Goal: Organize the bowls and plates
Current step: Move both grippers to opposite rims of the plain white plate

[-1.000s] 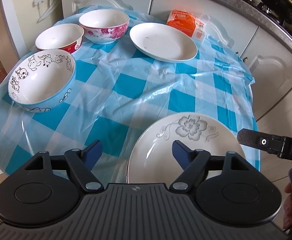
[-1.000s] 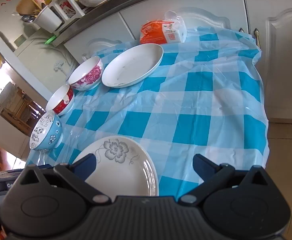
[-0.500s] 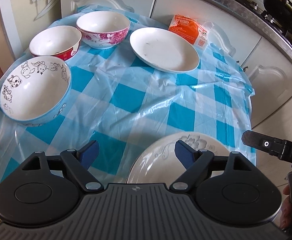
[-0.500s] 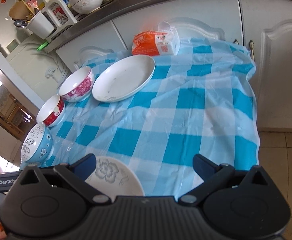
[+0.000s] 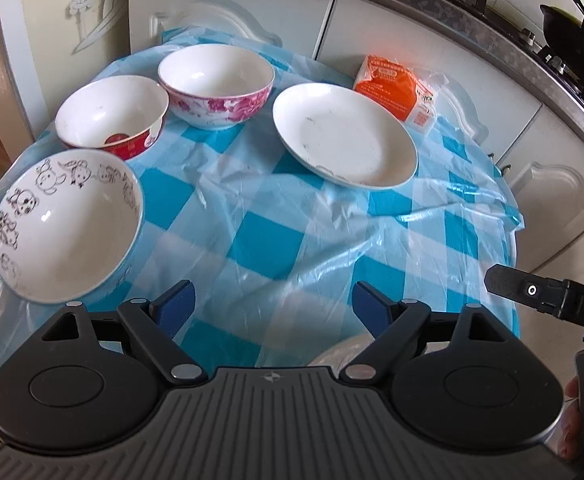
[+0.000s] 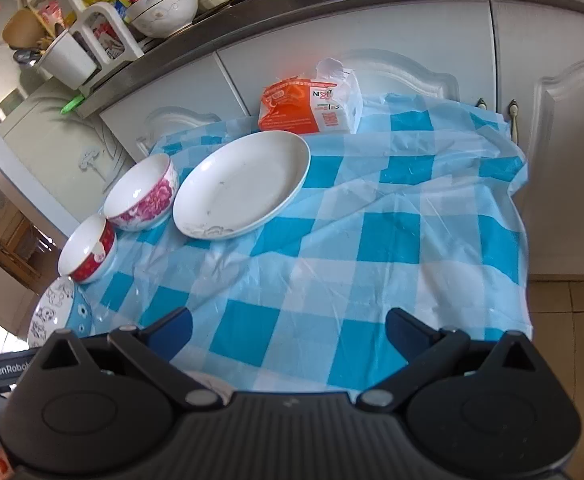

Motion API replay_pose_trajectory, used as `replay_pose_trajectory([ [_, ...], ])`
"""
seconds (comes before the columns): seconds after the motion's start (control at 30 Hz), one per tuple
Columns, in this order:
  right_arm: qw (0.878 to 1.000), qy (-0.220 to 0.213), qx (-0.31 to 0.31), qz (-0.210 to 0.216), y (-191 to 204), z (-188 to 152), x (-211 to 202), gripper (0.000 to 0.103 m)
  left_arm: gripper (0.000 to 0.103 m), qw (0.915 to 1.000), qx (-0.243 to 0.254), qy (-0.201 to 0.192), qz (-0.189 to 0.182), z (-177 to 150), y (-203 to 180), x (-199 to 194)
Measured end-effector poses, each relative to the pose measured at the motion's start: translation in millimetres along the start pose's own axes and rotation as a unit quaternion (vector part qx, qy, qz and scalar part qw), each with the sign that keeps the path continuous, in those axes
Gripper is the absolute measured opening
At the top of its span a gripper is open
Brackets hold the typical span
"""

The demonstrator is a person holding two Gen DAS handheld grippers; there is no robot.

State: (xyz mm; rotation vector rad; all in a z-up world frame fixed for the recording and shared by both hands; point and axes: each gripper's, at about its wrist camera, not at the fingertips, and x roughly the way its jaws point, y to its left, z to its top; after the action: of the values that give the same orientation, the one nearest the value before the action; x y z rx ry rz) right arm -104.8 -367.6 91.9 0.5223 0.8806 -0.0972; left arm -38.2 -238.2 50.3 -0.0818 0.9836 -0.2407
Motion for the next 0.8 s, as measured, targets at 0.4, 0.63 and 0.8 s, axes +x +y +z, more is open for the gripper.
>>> replay_pose_trajectory([
  [0.4, 1.0, -0.02, -0.004, 0.012, 0.5, 31.3, 26.3, 0.102, 0.103, 0.9993, -0.019, -0.023, -0.024, 26.7, -8.3, 19.8],
  [0.63, 0.999, -0.04, 0.007, 0.024, -4.0, 56.6, 44.8, 0.102, 0.103, 0.9982, -0.034, -0.035, -0.035, 47.2, -14.4, 40.2],
  [0.8, 0.998, -0.05, 0.007, 0.029, -4.4, 74.2, 61.5, 0.102, 0.103, 0.9973, -0.046, -0.041, -0.038, 63.5, -15.8, 58.2],
])
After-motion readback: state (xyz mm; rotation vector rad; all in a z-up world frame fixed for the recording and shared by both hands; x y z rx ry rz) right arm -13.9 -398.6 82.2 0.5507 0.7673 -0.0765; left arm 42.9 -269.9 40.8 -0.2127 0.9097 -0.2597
